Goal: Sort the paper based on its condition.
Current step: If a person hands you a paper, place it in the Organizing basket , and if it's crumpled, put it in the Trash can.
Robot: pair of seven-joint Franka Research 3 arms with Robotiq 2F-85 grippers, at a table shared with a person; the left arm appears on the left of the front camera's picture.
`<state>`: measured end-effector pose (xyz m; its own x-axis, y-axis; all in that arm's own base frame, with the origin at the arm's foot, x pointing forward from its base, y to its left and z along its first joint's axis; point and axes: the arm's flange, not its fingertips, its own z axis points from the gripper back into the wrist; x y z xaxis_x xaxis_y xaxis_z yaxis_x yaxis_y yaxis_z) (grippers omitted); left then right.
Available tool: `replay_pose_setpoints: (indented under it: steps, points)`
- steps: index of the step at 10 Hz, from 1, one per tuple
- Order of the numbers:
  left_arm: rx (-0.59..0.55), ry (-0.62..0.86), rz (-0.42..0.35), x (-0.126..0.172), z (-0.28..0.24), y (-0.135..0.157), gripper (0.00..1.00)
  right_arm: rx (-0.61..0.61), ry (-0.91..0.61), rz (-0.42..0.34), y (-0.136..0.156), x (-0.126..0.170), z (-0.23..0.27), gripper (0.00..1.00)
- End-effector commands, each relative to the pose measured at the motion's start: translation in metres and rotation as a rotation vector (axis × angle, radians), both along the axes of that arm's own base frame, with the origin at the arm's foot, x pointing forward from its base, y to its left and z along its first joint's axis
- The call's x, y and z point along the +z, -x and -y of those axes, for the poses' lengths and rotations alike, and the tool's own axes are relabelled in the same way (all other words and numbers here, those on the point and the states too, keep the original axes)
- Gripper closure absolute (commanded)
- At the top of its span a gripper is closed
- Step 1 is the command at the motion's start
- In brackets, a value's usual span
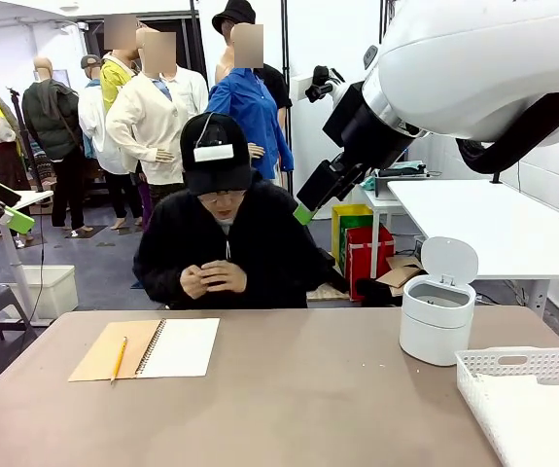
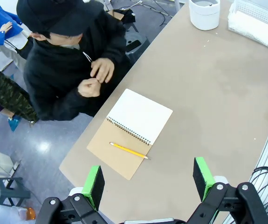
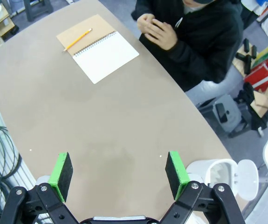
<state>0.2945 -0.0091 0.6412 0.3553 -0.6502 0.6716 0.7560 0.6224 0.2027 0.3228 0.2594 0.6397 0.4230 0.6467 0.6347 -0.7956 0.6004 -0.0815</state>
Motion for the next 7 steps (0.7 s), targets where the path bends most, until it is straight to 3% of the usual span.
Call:
replay_pose_setpoints:
  steps: [1,7]
  points:
    - [0.007,0.002,0.010,0.0007,-0.0011,-0.0009,0.00,0.000,-0.001,0.000,0.0005,0.0002,-0.0003,0.00]
    - [0.007,0.002,0.010,0.0007,-0.0011,-0.0009,0.00,0.000,-0.001,0.000,0.0005,0.0002,-0.0003,0.00]
